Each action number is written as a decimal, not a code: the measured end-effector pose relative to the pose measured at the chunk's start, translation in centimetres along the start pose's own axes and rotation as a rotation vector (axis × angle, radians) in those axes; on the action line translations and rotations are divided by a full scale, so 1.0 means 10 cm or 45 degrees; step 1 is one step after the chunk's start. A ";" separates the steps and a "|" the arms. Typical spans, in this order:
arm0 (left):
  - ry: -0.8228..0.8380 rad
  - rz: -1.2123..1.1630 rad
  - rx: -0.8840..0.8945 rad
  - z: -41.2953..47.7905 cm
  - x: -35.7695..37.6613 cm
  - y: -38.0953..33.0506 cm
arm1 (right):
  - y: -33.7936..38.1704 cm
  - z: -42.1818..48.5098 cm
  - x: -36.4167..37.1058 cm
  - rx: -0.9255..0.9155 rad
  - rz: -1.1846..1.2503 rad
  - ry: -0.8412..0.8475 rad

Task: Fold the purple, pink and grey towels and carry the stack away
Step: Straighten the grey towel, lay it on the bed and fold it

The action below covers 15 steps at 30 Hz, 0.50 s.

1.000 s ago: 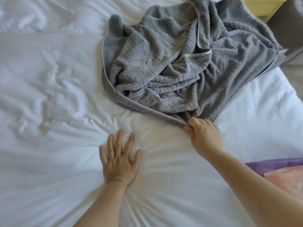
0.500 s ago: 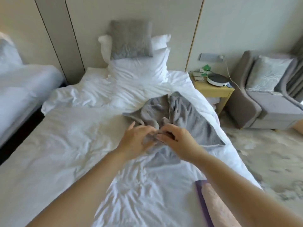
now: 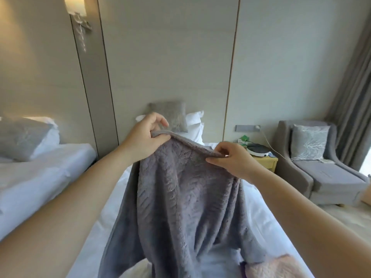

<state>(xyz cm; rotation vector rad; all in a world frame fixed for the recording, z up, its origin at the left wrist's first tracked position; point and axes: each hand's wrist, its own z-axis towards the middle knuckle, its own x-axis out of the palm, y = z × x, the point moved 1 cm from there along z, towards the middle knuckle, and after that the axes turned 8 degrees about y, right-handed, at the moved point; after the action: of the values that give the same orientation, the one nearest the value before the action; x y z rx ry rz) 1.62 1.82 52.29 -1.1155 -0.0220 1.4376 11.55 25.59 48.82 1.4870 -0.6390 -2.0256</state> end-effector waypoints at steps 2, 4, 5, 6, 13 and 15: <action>0.166 0.041 -0.102 -0.07 0.01 -0.08 | 0.16 0.00 -0.03 -0.049 0.105 -0.074; 0.368 0.060 -0.184 -0.13 0.16 -0.15 | 0.34 0.03 -0.02 -0.139 0.097 -0.072; 0.436 0.059 -0.179 -0.14 0.27 -0.18 | 0.43 0.04 -0.01 -0.180 0.045 -0.046; 0.463 0.047 -0.151 -0.14 0.36 -0.21 | 0.50 0.05 0.01 -0.213 -0.022 -0.014; 0.475 -0.047 -0.102 -0.15 0.30 -0.22 | 0.36 0.02 0.01 -0.118 0.041 0.206; 0.406 0.040 -0.103 -0.09 0.23 -0.20 | 0.26 0.00 0.02 -0.050 0.076 0.213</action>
<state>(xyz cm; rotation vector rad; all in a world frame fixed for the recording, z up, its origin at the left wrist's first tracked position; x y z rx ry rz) 4.19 3.54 51.61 -1.4064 0.1644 1.2810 11.87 23.47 50.40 1.5756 -0.5652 -1.8353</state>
